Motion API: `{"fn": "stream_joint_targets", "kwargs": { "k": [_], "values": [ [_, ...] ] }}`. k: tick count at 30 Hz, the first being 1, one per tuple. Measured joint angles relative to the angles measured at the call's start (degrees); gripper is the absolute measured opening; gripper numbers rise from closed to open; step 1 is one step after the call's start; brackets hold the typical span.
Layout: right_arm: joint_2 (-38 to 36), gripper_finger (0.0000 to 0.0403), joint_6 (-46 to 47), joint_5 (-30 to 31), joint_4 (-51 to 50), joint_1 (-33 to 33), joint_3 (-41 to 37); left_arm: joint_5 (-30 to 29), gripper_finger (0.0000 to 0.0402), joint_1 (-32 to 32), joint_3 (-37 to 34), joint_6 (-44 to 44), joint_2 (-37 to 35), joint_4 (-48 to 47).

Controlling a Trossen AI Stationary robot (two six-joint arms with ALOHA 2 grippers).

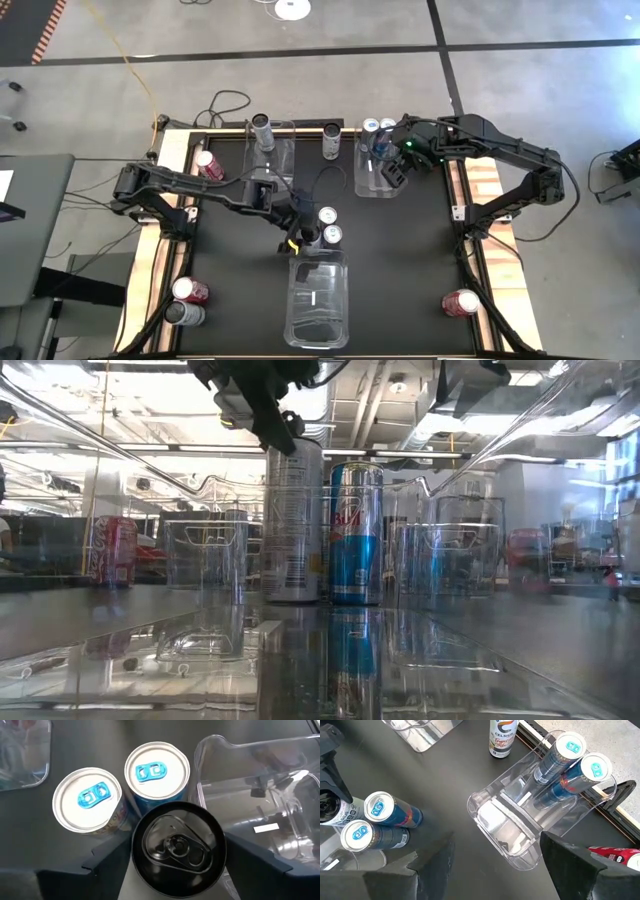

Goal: Sort soda cans
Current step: Put the middle white soda can into the top left transparent bin

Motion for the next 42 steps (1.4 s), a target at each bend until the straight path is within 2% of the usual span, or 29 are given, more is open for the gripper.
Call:
{"fn": "stream_joint_targets", "kwargs": {
  "k": [5, 10, 14, 19, 25, 30, 33, 38, 42],
  "values": [
    [0.0, 0.031, 0.04, 0.0, 0.0, 0.0, -0.01, -0.48, 0.027, 0.08, 0.01, -0.16, 0.0, 0.19],
    [0.0, 0.031, 0.41, 0.02, 0.0, 0.0, -0.01, -3.64, 0.0264, 0.13, 1.55, -1.52, 0.09, -2.11],
    [0.0, 0.031, 0.35, 0.02, 0.0, 0.0, -0.01, -6.59, 0.0264, 0.72, 6.33, 0.04, 0.15, -7.45],
    [0.0, 0.031, 0.0, 0.04, 0.01, -0.02, 0.0, -6.66, 0.0263, 3.77, 13.19, 0.48, 0.09, -16.59],
    [0.0, 0.031, -0.02, 1.56, 0.0, 0.0, 0.01, -7.19, 0.0262, 9.67, 23.6, 0.49, 0.07, -25.9],
    [0.0, 0.031, -0.15, 1.88, 0.0, 0.0, -0.01, -11.15, 0.0262, 16.24, 29.62, 2.0, 0.02, -29.4],
    [0.0, 0.031, -0.24, 1.92, -0.02, 0.0, -0.01, -13.04, 0.0262, 20.56, 30.89, 2.79, 0.02, -30.19],
    [0.0, 0.031, -0.68, 1.92, -0.51, -0.19, -0.01, -12.82, 0.0262, 28.64, 30.86, 4.12, 0.02, -30.25],
    [0.0, 0.031, -1.22, 1.92, -0.5, -0.92, -0.01, -13.05, 0.0261, 34.69, 29.3, 5.73, 0.0, -26.76]
  ]
}}
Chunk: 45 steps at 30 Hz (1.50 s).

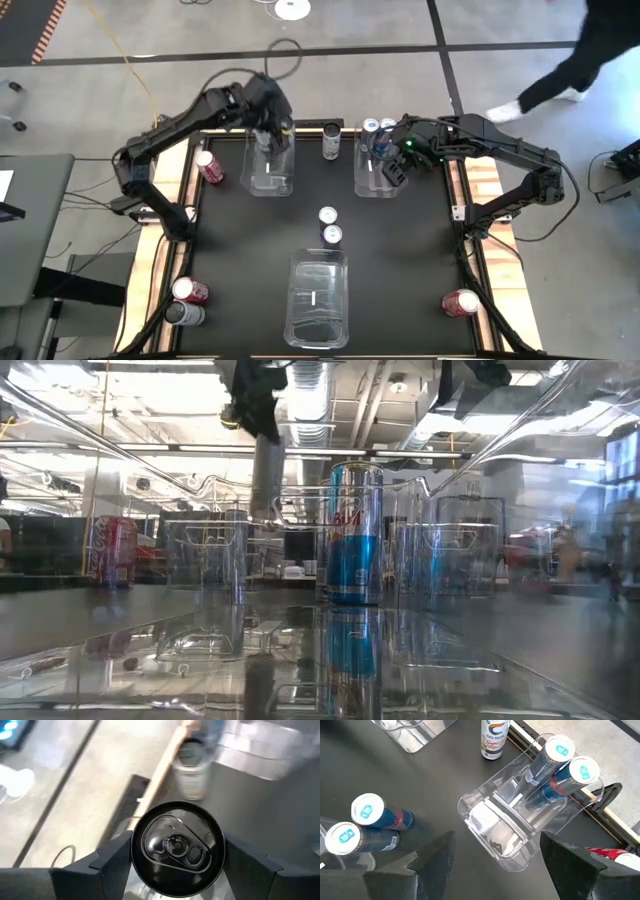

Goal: Sort soda cans
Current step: Put the middle white soda can into the top left transparent bin

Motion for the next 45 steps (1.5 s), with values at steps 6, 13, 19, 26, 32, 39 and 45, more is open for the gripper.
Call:
{"fn": "stream_joint_targets", "kwargs": {
  "k": [6, 13, 19, 26, 32, 39, 45],
  "values": [
    [0.0, 0.031, -0.36, 0.01, 0.0, -2.14, 0.0, 4.6, 0.0261, 6.33, -7.36, -0.35, -0.07, 8.97],
    [0.0, 0.031, -1.83, -0.04, -0.5, -4.64, 0.0, 5.36, 0.0261, 7.53, -17.71, 1.32, -0.04, 20.26],
    [0.0, 0.031, -2.33, -0.23, -0.5, -7.53, 0.0, 5.03, 0.0261, 9.02, -22.47, 4.14, -0.04, 25.3],
    [0.0, 0.031, -3.29, -1.96, -0.14, -10.05, 0.01, 5.05, 0.0261, 11.25, -27.14, 5.37, 0.0, 29.29],
    [0.0, 0.031, -3.44, -2.44, -0.09, -11.29, 0.0, 6.75, 0.0262, 11.9, -29.19, 5.47, 0.0, 30.69],
    [0.0, 0.031, -3.53, -3.49, 0.09, -11.62, 0.0, 7.27, 0.0275, 12.28, -29.19, 5.48, 0.0, 31.24],
    [0.0, 0.031, -2.96, -3.53, 0.09, -11.06, 0.02, 7.54, 0.0277, 13.52, -29.19, 5.05, 0.0, 32.42]
  ]
}}
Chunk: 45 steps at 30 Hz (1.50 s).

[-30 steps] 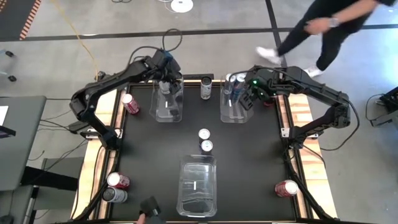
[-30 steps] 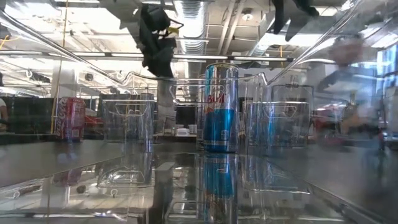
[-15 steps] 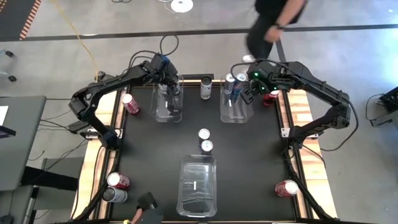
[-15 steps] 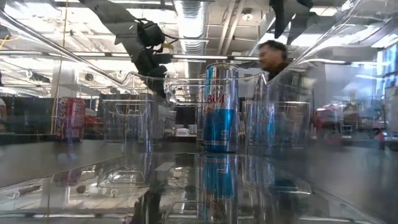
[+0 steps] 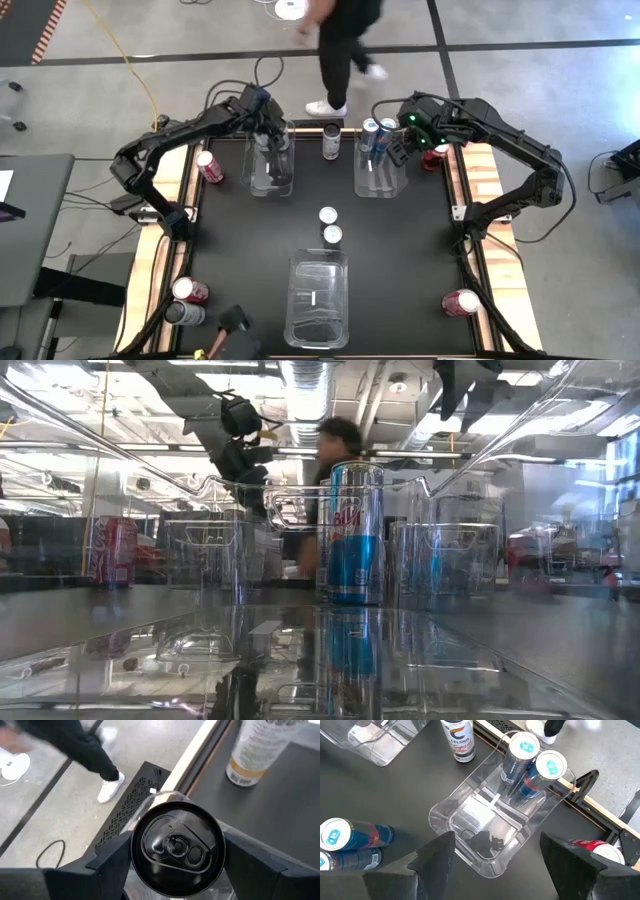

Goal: Sort soda cans
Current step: Put the middle white soda can into the top left transparent bin, then put the bottom white soda can into the top left transparent bin

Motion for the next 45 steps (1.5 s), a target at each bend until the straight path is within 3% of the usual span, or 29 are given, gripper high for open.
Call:
{"fn": "stream_joint_targets", "kwargs": {
  "k": [15, 22, 28, 31, 40, 45],
  "values": [
    [0.0, 0.031, 1.15, -0.11, -0.03, 0.9, 0.0, -1.34, 0.0341, 0.9, 0.14, -3.38, 0.0, 2.32],
    [0.0, 0.031, 0.41, -0.41, 1.0, 0.81, -0.02, -1.92, 0.0342, 0.56, 6.16, -3.57, -2.39, -3.6],
    [0.0, 0.031, -5.48, -14.77, 13.81, 0.83, 0.01, -1.6, 0.0342, -1.34, 12.55, -2.48, -6.15, -16.77],
    [0.04, 0.031, -7.08, -16.29, 19.04, 1.93, 0.01, -1.51, 0.0342, -3.41, 13.09, -4.38, -9.67, -21.77],
    [1.74, 0.031, -13.12, -16.87, 21.21, 2.13, 0.01, -4.68, 0.0341, -14.43, 13.11, -16.88, -23.15, -31.93],
    [4.29, 0.031, -21.89, -23.73, 25.33, 4.55, -0.02, -6.08, 0.0341, -23.51, 13.11, -28.66, -28.17, -41.72]
  ]
}}
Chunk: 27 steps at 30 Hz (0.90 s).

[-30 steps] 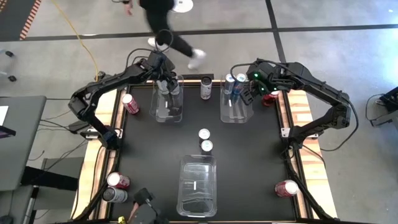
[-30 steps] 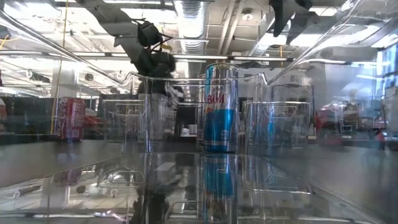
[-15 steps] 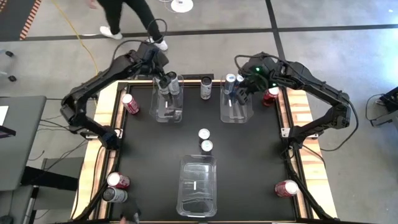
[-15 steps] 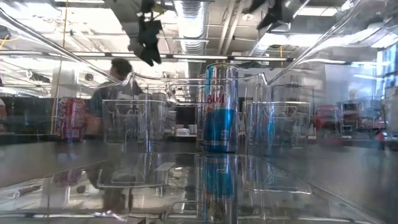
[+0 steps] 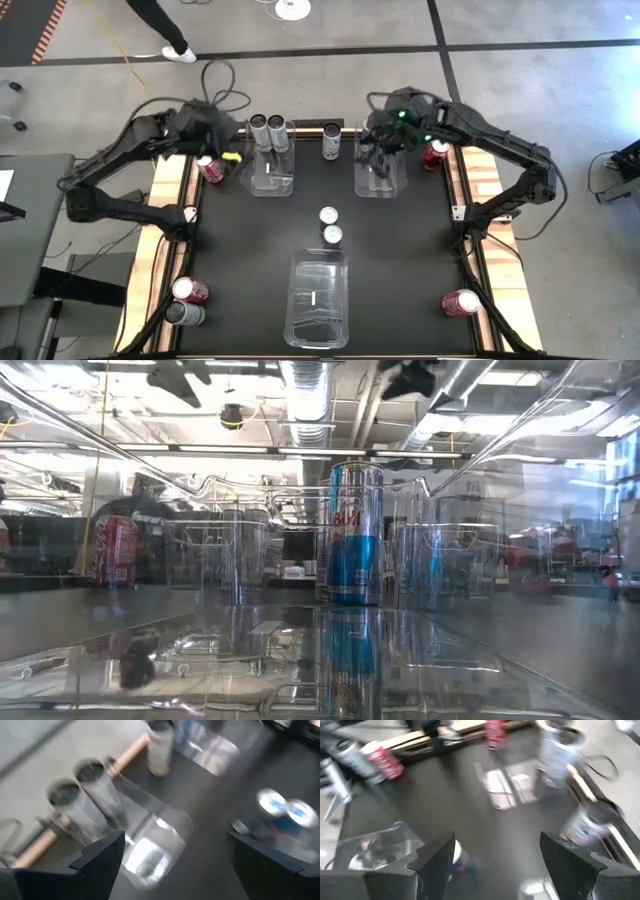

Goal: Sort soda cans
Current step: Put the bottom white soda can into the top left transparent bin

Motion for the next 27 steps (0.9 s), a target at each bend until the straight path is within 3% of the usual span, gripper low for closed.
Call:
{"fn": "stream_joint_targets", "kwargs": {
  "k": [7, 13, 21, 27],
  "values": [
    [3.44, 0.031, -5.54, -0.48, 6.15, 1.42, 0.0, -1.61, 0.0318, -16.76, 0.0, -16.02, -2.78, -13.08],
    [4.87, 0.031, -5.1, -1.3, 9.96, -0.86, 0.0, -0.91, 0.0292, -25.94, 0.0, -29.59, -1.52, -19.71],
    [4.86, 0.031, -4.0, -1.79, 11.65, -2.05, 0.0, 14.08, 0.0288, -35.06, -0.74, -52.41, 0.23, -23.07],
    [5.34, 0.031, -5.31, -1.81, 12.57, -1.94, 0.0, 17.31, 0.0288, -46.8, -0.83, -70.48, 0.92, -23.56]
  ]
}}
